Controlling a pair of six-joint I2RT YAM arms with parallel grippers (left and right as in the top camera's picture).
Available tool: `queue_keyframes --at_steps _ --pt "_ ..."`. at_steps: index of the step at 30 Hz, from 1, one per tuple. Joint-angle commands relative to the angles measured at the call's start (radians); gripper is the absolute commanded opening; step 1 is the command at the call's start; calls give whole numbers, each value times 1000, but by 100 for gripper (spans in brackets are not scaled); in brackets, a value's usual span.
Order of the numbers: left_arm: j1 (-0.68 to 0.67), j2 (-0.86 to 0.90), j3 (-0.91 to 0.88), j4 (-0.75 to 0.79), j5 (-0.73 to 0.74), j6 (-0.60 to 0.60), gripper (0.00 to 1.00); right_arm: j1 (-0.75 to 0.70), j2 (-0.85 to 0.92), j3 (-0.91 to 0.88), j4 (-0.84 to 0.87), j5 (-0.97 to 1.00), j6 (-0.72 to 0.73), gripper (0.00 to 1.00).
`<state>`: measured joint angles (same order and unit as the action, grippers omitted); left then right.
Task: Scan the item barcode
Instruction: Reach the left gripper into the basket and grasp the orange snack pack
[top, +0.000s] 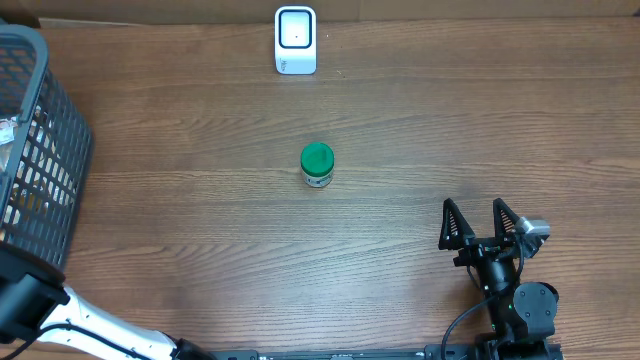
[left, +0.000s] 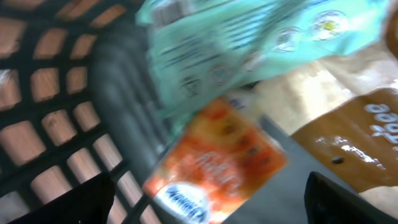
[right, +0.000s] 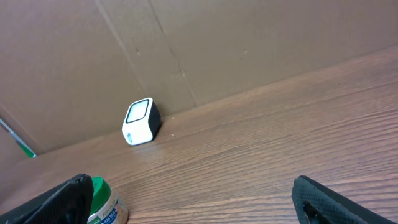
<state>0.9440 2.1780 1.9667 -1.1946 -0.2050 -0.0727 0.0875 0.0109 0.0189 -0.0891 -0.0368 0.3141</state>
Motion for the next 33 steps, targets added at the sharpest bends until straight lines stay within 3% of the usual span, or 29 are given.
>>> queue_keyframes --at_steps 1,7,11,18,27,33 --pt "-17 10 -65 65 14 103 85 3 -8 -11 8 9 0 100" --pt "-15 10 -180 135 0 126 68 3 -8 -11 8 9 0 100" --pt "-14 10 -193 155 -12 68 56 3 -8 -11 8 9 0 100" --pt "-17 10 -193 156 -12 45 4 3 -8 -11 8 9 0 100" --pt "-29 -2 -126 50 83 -56 4 3 -8 -11 8 9 0 100" --pt "-74 -51 113 -121 158 -149 4 3 -8 -11 7 9 0 100"
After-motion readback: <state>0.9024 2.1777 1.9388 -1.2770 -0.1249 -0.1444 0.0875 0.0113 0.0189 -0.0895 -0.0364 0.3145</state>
